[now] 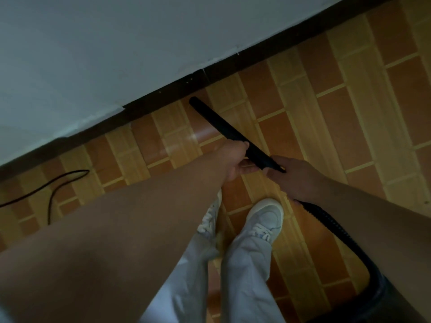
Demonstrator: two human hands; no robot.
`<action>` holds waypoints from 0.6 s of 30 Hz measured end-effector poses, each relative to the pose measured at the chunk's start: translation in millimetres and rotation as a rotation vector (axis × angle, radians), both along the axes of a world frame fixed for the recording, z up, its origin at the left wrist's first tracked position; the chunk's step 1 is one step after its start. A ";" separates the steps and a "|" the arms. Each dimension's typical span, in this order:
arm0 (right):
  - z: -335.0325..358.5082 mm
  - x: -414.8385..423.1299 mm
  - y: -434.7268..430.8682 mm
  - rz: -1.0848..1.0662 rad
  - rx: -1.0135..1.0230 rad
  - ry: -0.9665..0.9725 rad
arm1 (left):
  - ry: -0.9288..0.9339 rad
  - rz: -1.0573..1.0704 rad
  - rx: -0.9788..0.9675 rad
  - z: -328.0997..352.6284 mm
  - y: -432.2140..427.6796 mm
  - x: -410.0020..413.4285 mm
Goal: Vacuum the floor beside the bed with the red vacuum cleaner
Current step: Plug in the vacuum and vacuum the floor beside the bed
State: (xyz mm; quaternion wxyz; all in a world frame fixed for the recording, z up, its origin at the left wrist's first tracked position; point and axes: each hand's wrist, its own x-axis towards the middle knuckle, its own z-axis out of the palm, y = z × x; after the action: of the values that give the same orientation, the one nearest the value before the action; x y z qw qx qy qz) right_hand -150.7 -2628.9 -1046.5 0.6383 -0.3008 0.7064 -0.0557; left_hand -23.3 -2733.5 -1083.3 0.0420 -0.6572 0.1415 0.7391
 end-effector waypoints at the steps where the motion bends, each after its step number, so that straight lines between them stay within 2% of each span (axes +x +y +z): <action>1: -1.6 4.4 -1.2 0.009 -0.006 0.001 | -0.008 0.008 -0.012 -0.2 0.2 4.8; 11: -14.1 56.4 -14.7 0.106 -0.035 0.008 | -0.037 0.115 -0.053 -0.5 -7.1 61.4; 18: 5.1 26.8 9.8 -0.004 -0.024 0.098 | 0.011 0.043 -0.025 4.5 12.1 19.1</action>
State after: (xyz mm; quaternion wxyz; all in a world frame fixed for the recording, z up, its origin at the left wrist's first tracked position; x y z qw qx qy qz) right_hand -123.9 -2619.1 -1041.4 0.5993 -0.3093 0.7366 -0.0507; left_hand -4.2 -2721.4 -1078.8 0.0172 -0.6565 0.1367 0.7416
